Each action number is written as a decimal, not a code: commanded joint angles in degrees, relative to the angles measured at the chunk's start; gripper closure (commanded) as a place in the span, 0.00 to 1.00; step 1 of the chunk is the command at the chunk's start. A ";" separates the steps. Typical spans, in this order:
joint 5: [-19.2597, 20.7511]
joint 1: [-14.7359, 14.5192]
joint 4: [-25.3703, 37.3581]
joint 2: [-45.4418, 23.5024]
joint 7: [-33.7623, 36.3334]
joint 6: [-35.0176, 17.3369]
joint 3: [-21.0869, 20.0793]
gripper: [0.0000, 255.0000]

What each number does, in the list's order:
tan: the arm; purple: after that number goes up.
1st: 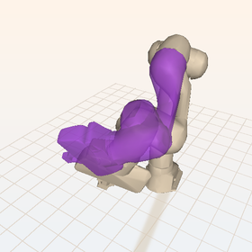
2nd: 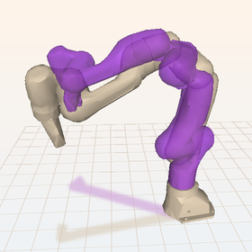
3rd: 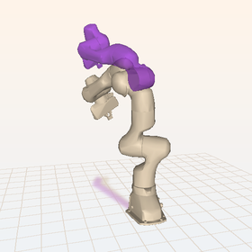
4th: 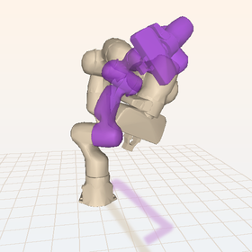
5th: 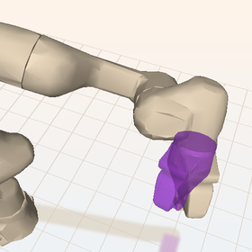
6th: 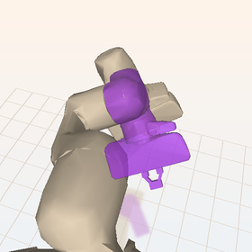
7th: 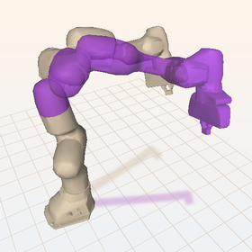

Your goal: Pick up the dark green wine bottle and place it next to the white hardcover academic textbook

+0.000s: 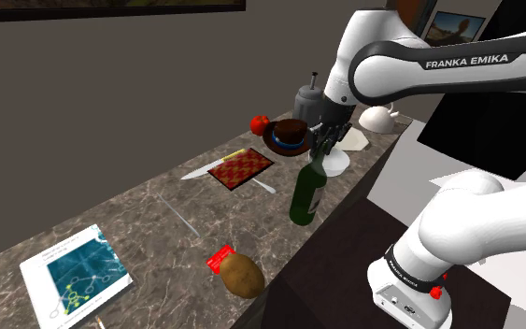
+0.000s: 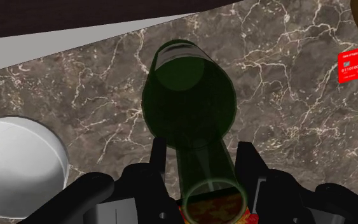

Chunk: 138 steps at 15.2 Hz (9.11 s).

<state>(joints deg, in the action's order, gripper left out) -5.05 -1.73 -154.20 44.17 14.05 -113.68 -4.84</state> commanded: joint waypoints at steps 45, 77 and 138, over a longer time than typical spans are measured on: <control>1.47 0.67 36.26 -5.34 1.02 30.93 1.31 1.00; 1.99 0.93 80.62 -24.02 2.57 56.60 1.22 1.00; 21.19 -19.97 72.08 -69.88 52.60 6.73 -28.22 1.00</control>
<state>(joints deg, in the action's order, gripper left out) 16.14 -21.79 -81.63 -25.81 66.62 -106.49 -33.06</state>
